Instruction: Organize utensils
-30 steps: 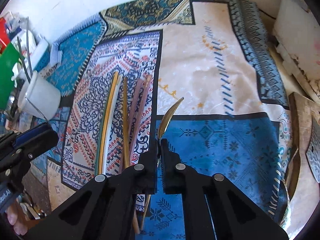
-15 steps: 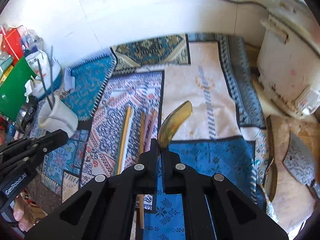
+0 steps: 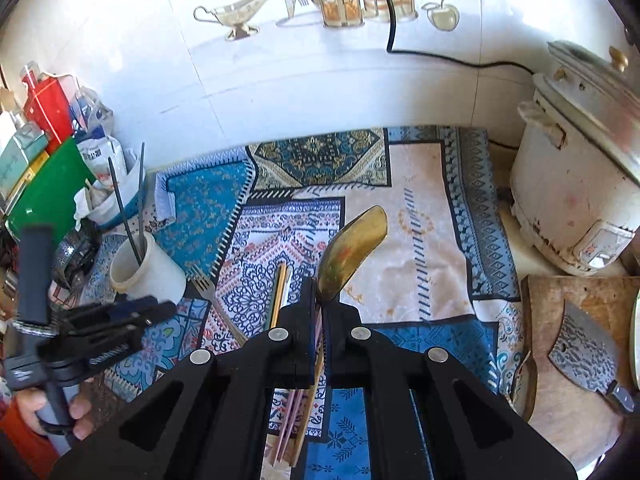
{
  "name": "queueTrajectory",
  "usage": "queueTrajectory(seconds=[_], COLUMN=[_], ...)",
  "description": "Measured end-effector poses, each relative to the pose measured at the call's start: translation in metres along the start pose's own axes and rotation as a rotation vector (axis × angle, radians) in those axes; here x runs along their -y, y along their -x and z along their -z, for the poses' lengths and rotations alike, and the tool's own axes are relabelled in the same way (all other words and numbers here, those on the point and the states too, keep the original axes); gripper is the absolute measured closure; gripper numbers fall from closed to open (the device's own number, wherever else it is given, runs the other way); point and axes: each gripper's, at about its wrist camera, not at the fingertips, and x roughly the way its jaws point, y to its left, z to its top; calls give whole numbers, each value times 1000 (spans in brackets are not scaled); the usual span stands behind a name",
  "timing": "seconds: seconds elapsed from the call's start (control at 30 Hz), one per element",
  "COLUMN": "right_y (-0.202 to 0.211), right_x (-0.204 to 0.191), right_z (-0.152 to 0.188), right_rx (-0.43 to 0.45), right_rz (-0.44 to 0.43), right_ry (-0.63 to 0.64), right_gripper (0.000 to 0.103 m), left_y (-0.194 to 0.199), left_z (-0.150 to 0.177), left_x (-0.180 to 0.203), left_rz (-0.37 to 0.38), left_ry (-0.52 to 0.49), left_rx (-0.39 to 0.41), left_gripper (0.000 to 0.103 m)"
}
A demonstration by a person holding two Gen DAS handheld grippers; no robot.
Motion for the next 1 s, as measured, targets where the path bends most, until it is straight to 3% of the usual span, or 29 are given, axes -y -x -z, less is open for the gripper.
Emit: queueTrajectory(seconds=[0.27,0.43,0.57,0.77,0.87,0.93,1.0], right_y=[1,0,1,1,0,1,2], right_x=[4,7,11,21,24,25,26], right_z=[-8,-9,-10,-12,-13,-12,-12], right_rx=[13,3,4,3,0,0,1], right_rz=[-9,-19,-19,-6,-3,0,-2], right_ry=[13,20,21,13,9,7,6], right_gripper=[100,100,100,100,100,100,100], left_y=[-56,-83,-90,-104,-107,-108,-111], left_z=[5,-10,-23,-40,-44,-48,-51], left_x=[-11,-12,-12,7,16,20,25], left_rz=[-27,-117,-158,-230,-236,-227,-224], left_ry=[98,145,171,107,88,76,61], left_rx=[-95,-73,-29,-2,22,23,19], left_gripper=[63,63,57,53,64,78,79])
